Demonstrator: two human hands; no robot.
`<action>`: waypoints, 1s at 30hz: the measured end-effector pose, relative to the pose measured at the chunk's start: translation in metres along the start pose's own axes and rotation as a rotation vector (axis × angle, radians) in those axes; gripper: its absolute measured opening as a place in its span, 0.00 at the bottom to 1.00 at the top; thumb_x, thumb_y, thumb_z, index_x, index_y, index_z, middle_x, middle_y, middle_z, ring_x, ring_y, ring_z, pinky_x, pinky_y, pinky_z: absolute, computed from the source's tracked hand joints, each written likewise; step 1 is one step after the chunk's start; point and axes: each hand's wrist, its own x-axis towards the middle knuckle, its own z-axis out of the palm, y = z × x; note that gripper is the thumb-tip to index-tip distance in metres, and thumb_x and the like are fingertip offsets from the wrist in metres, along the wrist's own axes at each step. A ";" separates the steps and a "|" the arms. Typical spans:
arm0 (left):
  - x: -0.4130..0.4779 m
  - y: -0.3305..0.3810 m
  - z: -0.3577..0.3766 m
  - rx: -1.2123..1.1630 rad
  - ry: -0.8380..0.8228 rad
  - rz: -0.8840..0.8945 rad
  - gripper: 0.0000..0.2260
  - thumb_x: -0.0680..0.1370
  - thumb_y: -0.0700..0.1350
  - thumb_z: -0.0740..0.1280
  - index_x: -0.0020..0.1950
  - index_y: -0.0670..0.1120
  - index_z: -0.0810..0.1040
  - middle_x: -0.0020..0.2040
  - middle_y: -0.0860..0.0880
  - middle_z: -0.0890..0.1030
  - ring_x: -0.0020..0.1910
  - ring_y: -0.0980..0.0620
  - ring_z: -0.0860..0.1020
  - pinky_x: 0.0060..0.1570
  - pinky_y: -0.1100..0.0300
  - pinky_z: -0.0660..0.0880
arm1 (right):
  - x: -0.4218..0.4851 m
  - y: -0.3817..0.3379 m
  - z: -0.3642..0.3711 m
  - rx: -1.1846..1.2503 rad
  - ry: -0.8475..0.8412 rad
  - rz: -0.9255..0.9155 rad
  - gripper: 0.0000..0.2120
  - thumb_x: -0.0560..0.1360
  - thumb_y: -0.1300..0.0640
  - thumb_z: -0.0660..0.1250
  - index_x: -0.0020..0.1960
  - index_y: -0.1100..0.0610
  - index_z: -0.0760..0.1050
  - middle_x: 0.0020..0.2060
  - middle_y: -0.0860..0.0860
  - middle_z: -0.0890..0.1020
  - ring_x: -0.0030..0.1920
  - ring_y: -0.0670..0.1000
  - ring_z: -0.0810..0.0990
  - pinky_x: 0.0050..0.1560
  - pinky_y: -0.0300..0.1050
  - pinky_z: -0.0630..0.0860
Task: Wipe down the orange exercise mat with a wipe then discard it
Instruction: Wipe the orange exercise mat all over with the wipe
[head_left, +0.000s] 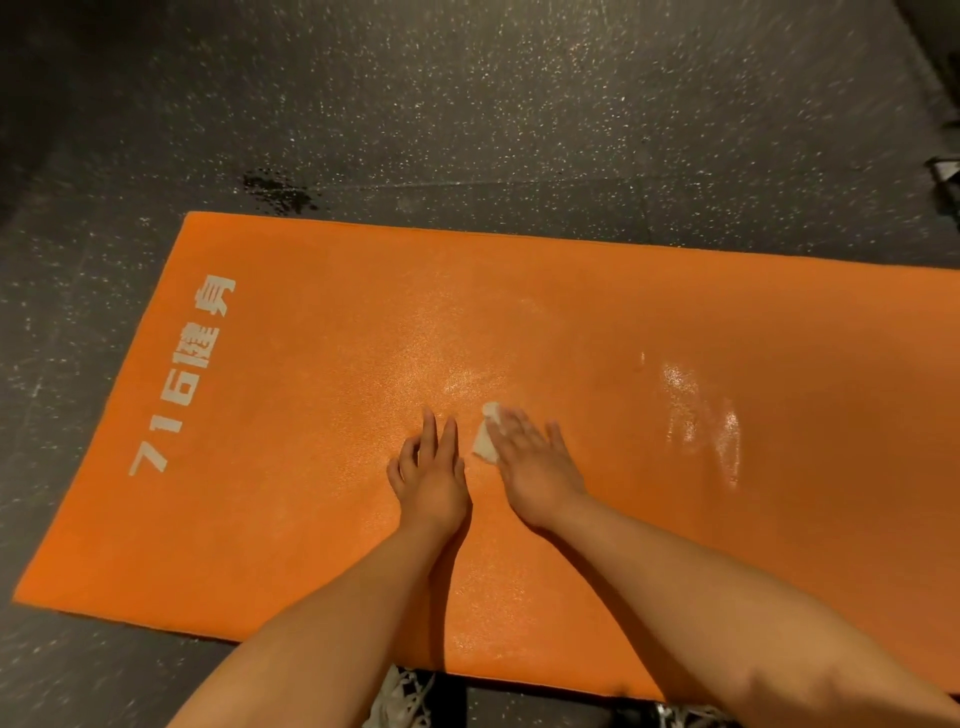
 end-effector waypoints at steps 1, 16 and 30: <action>0.000 0.000 0.001 0.008 0.003 0.000 0.25 0.86 0.51 0.51 0.82 0.59 0.48 0.82 0.55 0.38 0.78 0.46 0.48 0.75 0.47 0.45 | 0.002 0.008 -0.007 0.004 0.020 0.093 0.33 0.83 0.60 0.52 0.83 0.51 0.39 0.82 0.51 0.37 0.80 0.50 0.34 0.77 0.59 0.34; -0.010 0.010 0.001 0.001 0.034 -0.023 0.25 0.85 0.49 0.52 0.82 0.56 0.51 0.83 0.52 0.45 0.80 0.46 0.48 0.77 0.42 0.44 | -0.041 0.020 -0.009 -0.009 0.085 0.201 0.34 0.81 0.63 0.53 0.83 0.52 0.43 0.81 0.52 0.36 0.80 0.54 0.32 0.77 0.57 0.32; 0.018 -0.005 -0.021 -0.022 0.073 -0.002 0.25 0.85 0.49 0.53 0.82 0.51 0.52 0.83 0.53 0.47 0.68 0.45 0.61 0.65 0.48 0.58 | 0.044 0.015 -0.007 0.105 0.175 0.067 0.33 0.83 0.62 0.52 0.83 0.53 0.42 0.82 0.52 0.40 0.81 0.52 0.36 0.78 0.50 0.34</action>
